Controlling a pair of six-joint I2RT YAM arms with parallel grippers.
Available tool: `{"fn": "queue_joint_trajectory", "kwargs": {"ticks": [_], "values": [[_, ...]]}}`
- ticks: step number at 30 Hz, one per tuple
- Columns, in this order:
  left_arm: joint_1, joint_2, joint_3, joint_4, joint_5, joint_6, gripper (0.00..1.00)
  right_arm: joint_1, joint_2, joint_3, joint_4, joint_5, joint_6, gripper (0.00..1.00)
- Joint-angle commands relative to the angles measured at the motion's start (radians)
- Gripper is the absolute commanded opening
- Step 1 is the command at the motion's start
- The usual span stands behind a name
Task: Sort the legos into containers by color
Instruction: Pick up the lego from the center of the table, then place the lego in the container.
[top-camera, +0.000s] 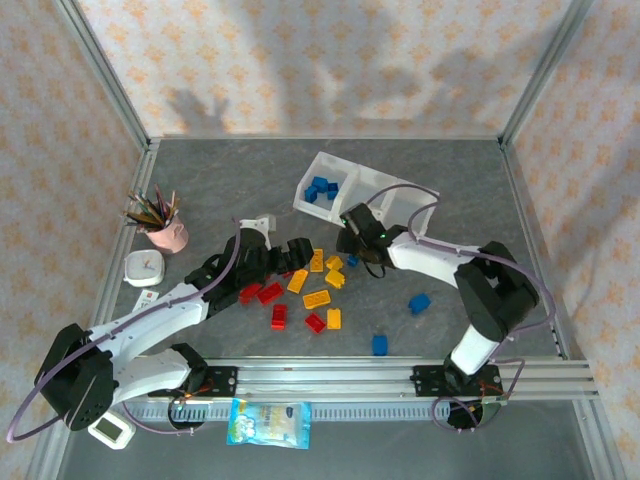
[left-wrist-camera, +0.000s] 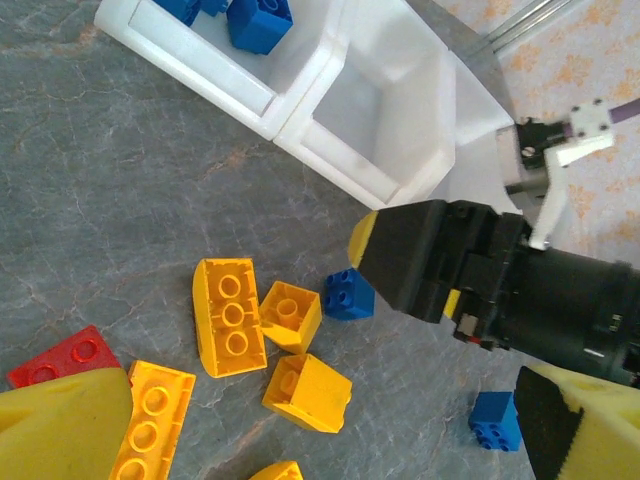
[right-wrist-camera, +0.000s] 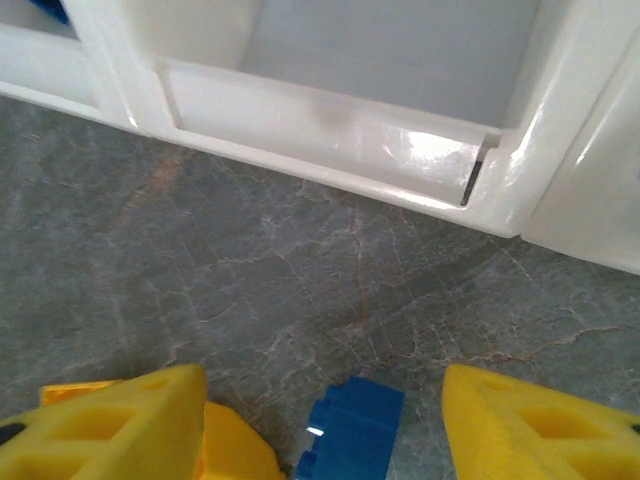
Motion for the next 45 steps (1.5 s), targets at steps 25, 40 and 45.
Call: {"fn": "queue_joint_trajectory", "kwargs": {"ticks": [25,40,45], "values": [[-0.004,0.006,0.015,0.038,-0.028,0.001,0.99,0.006,0.041,-0.007,0.012,0.044,-0.020,0.25],[0.086,-0.045,0.063,-0.017,-0.047,0.050,0.99,0.005,0.070,0.329,-0.115,0.085,-0.156,0.24],[0.166,-0.035,0.089,-0.018,-0.010,0.071,0.99,-0.008,0.221,0.545,-0.139,0.096,-0.212,0.24]]}}
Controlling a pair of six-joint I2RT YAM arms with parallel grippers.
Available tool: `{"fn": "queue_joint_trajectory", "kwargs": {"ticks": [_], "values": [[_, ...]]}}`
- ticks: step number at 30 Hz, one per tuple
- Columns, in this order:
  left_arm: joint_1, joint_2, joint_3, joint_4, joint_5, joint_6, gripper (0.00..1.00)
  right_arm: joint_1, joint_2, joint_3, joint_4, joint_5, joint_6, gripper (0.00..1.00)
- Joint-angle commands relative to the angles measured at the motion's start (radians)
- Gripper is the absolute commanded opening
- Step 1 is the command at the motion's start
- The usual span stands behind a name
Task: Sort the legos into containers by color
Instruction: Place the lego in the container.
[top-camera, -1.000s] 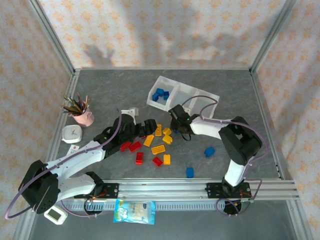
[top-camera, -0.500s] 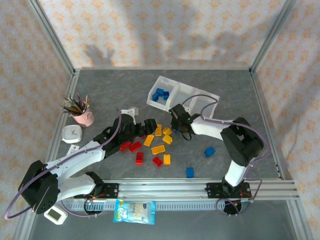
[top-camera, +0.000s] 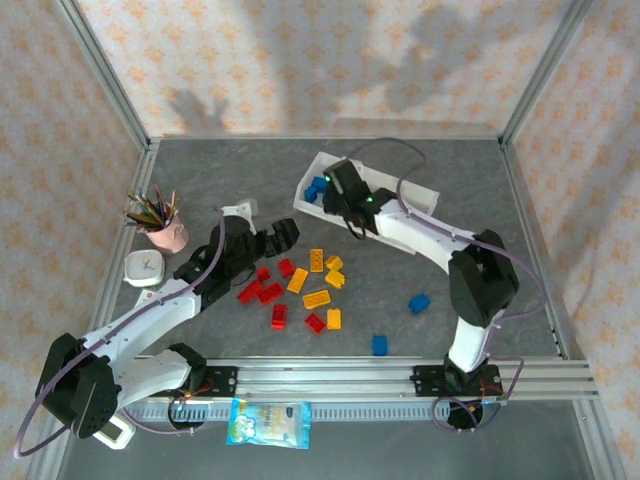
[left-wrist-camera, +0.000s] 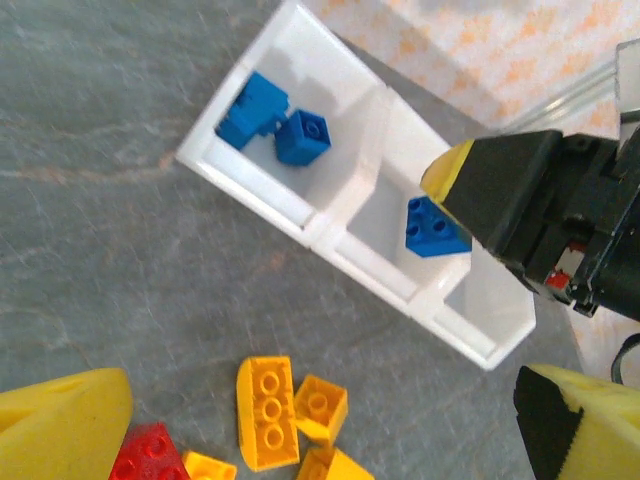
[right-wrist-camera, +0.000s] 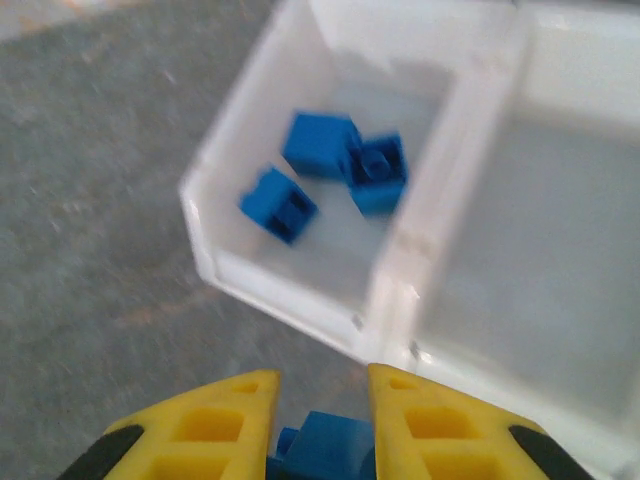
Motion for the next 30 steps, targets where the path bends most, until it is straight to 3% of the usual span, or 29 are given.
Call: {"fn": "queue_joint_trajectory", "kwargs": {"ticks": [1,12,16,20,25,30], "values": [[0.040,-0.005,0.046,-0.020,0.024,0.034,0.99,-0.011,0.107,0.122,-0.055,0.052,-0.068,0.24],[0.075,0.045,0.073,0.004,0.038,0.046,0.99,-0.064,0.390,0.430,-0.107,0.063,-0.144,0.25],[0.077,0.053,0.073,0.004,0.040,0.046,0.99,-0.075,0.425,0.460,-0.115,0.051,-0.154,0.33],[0.079,0.056,0.079,0.001,0.041,0.050,0.99,-0.075,0.410,0.476,-0.123,0.043,-0.163,0.41],[0.077,0.056,0.088,-0.004,0.055,0.049,0.99,-0.075,0.333,0.449,-0.124,0.008,-0.166,0.43],[0.073,0.039,0.083,-0.016,0.081,0.044,0.99,-0.075,0.168,0.281,-0.078,-0.014,-0.146,0.48]]}}
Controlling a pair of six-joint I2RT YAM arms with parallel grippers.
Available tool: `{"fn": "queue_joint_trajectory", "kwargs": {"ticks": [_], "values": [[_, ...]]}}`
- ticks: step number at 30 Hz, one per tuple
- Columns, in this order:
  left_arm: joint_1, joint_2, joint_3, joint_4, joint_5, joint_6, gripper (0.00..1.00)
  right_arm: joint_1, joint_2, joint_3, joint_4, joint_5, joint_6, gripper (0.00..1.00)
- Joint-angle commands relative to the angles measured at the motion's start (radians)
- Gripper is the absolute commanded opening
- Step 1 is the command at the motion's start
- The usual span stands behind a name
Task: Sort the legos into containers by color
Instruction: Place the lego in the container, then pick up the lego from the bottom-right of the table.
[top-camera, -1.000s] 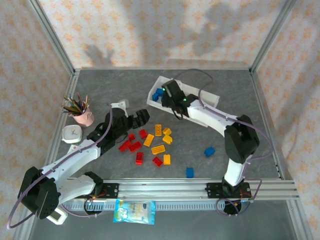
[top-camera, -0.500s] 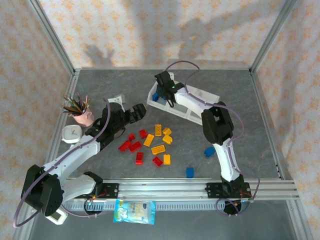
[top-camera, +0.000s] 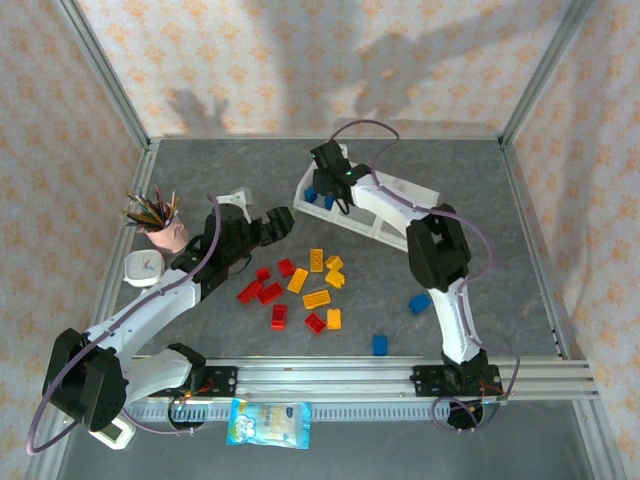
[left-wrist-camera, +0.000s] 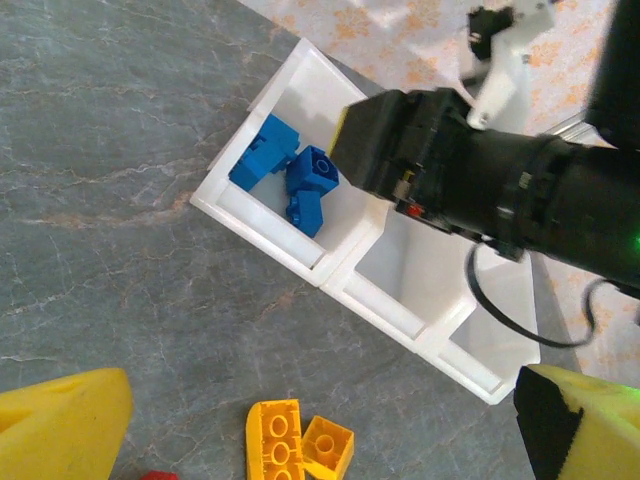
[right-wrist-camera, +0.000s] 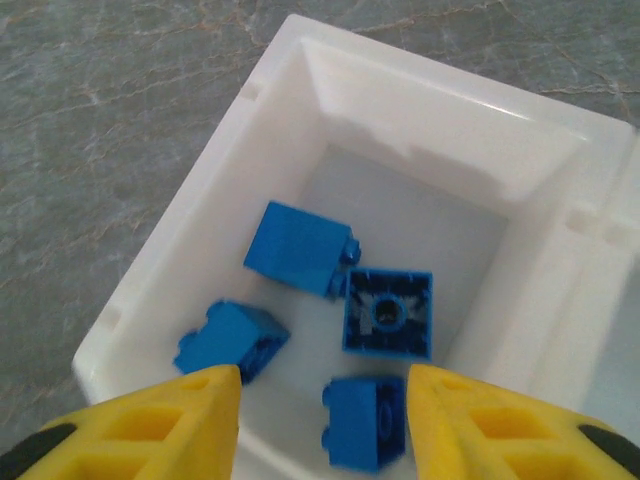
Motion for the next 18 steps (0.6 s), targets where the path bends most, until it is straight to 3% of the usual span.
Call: {"fn": "queue_joint_trajectory", "kwargs": {"ticks": [1,11,18], "values": [[0.000,-0.014,0.027,-0.014,0.041,0.020,0.99,-0.004,-0.204,-0.119,0.032,-0.009,0.012,0.50],[-0.129,-0.044,-0.016,-0.012,0.012,-0.010,0.99,-0.033,-0.586,-0.573,0.028,0.058,0.136,0.65],[-0.231,-0.041,-0.058,0.045,-0.012,-0.053,0.99,-0.043,-0.800,-0.828,-0.079,0.136,0.274,0.75]]}}
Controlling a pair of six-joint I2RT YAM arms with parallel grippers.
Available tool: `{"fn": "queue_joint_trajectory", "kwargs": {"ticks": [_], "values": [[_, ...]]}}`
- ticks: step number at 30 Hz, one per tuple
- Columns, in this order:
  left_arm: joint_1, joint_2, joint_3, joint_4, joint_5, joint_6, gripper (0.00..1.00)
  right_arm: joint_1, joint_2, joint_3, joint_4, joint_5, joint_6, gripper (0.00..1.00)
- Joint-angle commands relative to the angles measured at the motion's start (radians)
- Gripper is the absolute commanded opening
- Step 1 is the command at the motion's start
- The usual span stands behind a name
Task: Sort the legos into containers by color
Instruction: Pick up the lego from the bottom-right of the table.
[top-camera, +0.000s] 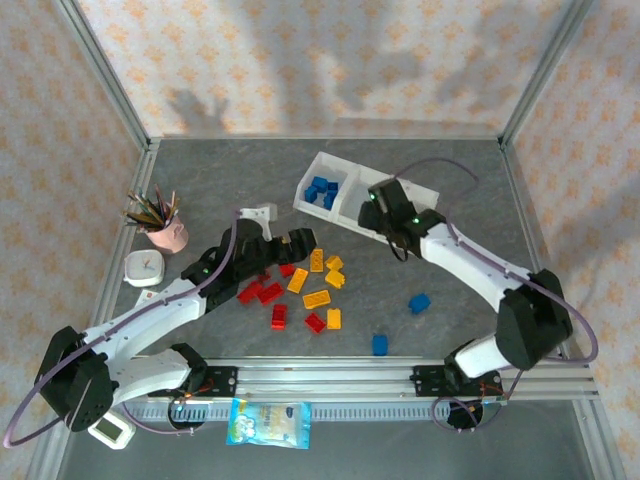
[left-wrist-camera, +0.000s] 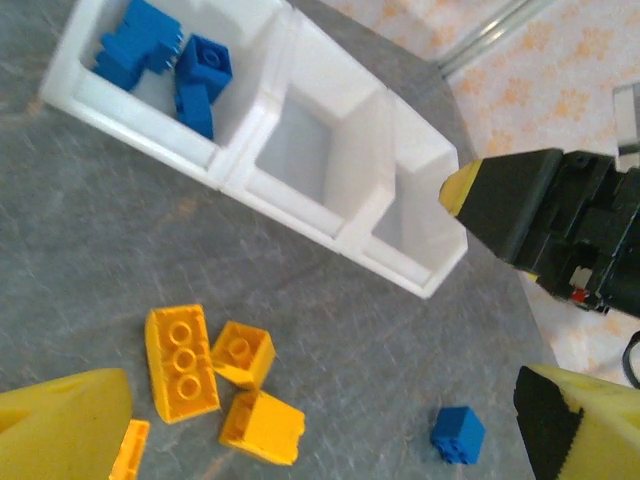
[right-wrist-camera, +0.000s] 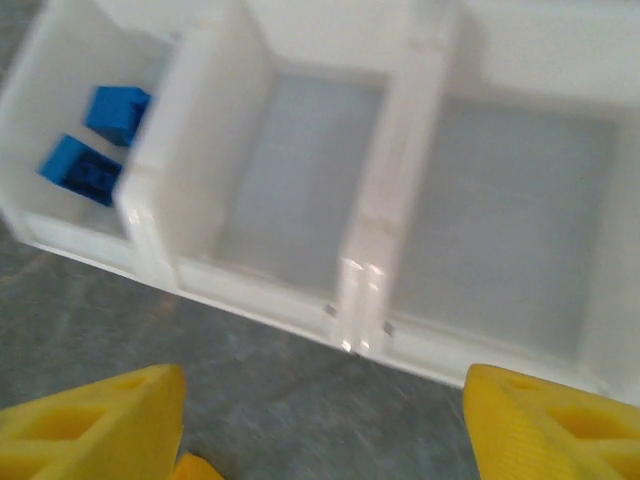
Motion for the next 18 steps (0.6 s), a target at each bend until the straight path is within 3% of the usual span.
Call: {"fn": "queue_joint_trajectory", "kwargs": {"ticks": [1,7,18], "values": [[-0.036,-0.008,-0.030,0.057,-0.023,-0.036,0.99,-0.003,-0.100,-0.098,-0.092,0.073,0.116,0.77],[-0.122,0.020,-0.049,0.107,-0.050,-0.043,0.99,-0.003,-0.232,-0.267,-0.162,0.103,0.267,0.83],[-0.203,0.105,-0.008,0.125,-0.055,-0.027,0.99,0.033,-0.294,-0.410,-0.266,0.140,0.487,0.94]]}}
